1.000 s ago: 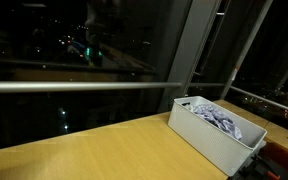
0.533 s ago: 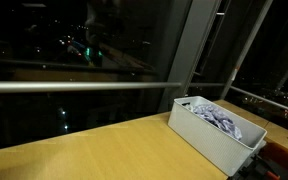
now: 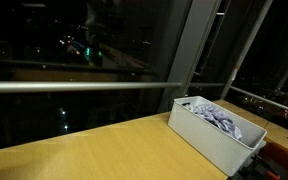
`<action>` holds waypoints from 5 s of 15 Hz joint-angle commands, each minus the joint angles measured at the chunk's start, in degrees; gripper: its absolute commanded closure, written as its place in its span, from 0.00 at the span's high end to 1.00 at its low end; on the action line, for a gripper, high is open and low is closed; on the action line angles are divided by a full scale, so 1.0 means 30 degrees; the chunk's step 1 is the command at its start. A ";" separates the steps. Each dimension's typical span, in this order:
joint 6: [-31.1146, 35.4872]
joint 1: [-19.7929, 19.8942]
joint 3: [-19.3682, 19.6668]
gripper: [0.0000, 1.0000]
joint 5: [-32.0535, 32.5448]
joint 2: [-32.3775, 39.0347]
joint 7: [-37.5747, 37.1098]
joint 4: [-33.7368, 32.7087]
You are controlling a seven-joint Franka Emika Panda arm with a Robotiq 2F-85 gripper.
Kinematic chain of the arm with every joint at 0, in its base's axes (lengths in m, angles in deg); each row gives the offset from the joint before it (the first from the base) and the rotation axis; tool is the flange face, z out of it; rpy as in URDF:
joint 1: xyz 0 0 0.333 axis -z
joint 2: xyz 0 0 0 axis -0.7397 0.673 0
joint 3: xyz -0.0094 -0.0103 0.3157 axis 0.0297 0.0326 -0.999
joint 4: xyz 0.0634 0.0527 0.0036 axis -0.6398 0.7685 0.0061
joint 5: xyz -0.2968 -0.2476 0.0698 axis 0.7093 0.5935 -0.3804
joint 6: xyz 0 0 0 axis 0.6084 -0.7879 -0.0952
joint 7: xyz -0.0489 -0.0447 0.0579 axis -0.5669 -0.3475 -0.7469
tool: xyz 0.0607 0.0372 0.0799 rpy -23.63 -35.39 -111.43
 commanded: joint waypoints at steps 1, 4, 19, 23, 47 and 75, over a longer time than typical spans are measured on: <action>-0.0067 -0.0379 0.0315 1.00 0.0124 0.0016 -0.0141 -0.0034; -0.0067 -0.0379 0.0315 1.00 0.0124 0.0016 -0.0141 -0.0034; -0.0067 -0.0379 0.0315 1.00 0.0124 0.0016 -0.0141 -0.0035; -0.0067 -0.0379 0.0315 1.00 0.0124 0.0016 -0.0141 -0.0035; 0.3198 -0.0873 0.0519 1.00 0.0401 0.2442 0.1740 -0.1512; 1.3070 -0.0419 0.0106 1.00 -0.4727 2.4436 0.5464 -1.0731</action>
